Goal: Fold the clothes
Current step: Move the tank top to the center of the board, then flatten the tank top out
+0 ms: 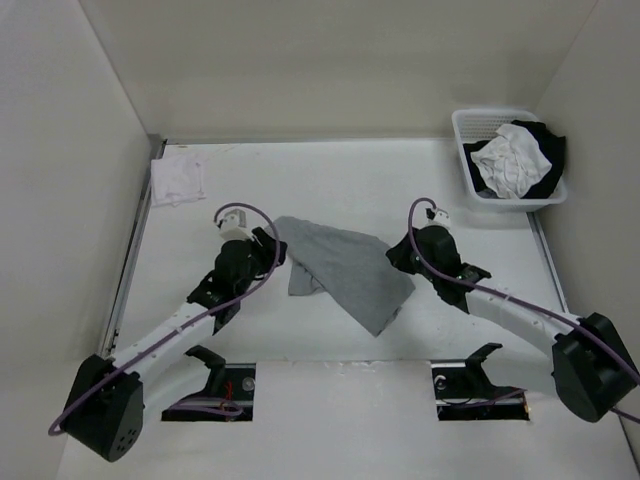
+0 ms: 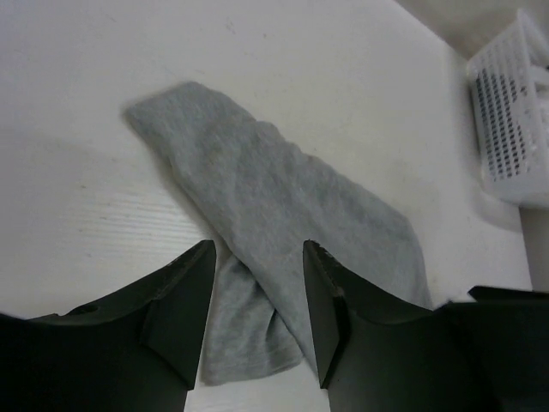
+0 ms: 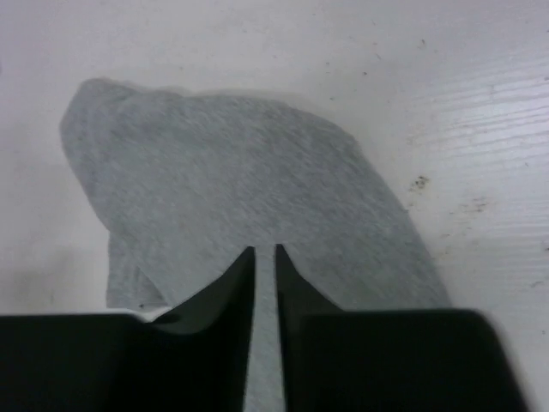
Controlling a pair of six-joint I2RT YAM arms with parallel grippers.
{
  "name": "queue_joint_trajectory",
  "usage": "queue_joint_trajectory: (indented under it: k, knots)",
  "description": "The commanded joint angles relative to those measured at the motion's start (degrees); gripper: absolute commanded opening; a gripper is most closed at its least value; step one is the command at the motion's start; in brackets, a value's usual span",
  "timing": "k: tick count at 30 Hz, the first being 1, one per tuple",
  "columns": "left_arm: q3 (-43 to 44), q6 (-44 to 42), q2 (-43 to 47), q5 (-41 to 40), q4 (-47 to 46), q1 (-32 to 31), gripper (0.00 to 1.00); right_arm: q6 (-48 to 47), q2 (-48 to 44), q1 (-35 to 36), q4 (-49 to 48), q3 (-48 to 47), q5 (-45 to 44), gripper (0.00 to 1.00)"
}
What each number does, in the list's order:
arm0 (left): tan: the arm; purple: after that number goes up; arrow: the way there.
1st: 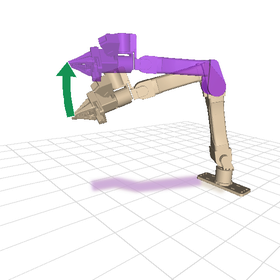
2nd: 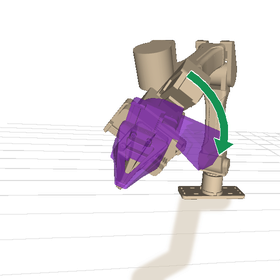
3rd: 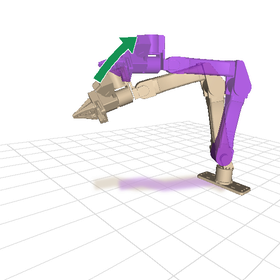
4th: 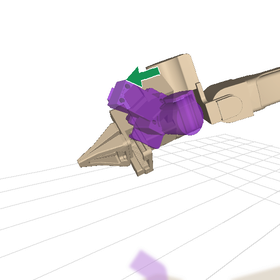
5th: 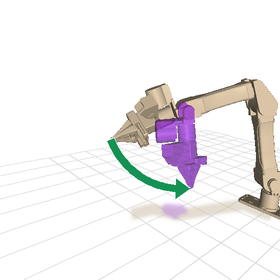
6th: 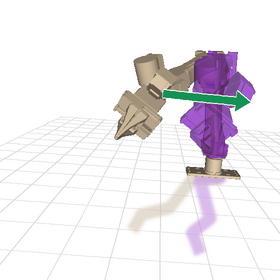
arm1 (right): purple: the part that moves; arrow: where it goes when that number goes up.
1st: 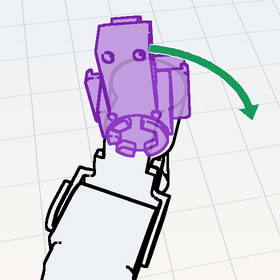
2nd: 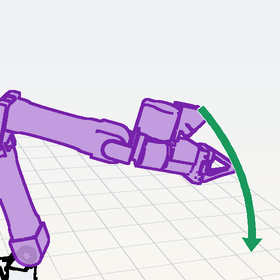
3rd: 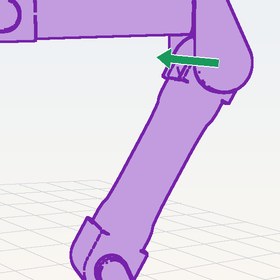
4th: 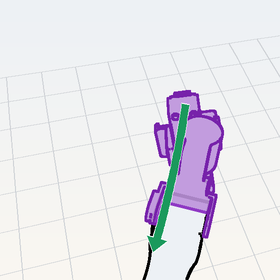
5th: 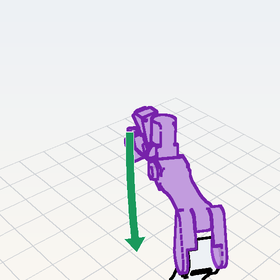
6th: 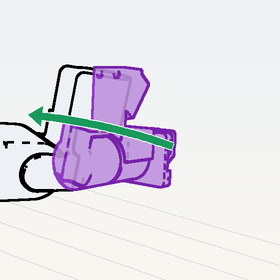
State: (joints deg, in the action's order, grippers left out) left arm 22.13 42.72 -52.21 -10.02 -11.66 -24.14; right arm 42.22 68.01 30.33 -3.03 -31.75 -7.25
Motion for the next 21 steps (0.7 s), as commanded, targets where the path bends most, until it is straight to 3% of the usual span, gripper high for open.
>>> queue_joint_trajectory:
  k: [1,3,6,8,13,17,21]
  knots:
    - [0.45,-2.46,-5.16,-1.40,0.15,-7.17,0.43,3.66,-3.58,2.85,-1.12,0.01,-5.31,0.12]
    - [1.42,-2.90,-10.09,-2.54,-0.29,-11.30,0.43,6.29,-4.90,5.30,3.89,2.21,-10.05,0.09]
    - [2.30,-2.47,-14.75,-4.04,-1.95,-14.21,0.43,9.19,-6.39,8.12,8.20,4.32,-14.45,0.27]
    - [3.09,-2.90,-17.04,-4.65,-3.80,-15.27,0.43,9.99,-6.57,9.87,10.58,4.76,-14.55,0.32]
    - [5.73,-2.03,-21.44,-5.88,-7.49,-13.52,0.42,10.78,-6.49,20.58,19.53,2.40,-13.32,0.39]
    - [7.22,-0.53,-24.34,-6.85,-9.61,-11.50,0.42,11.83,-5.96,29.29,28.76,0.02,-13.58,0.52]
    - [10.21,-0.18,-29.52,-7.91,-8.82,-8.60,0.42,12.54,-4.91,33.43,31.59,-1.21,-12.71,0.58]
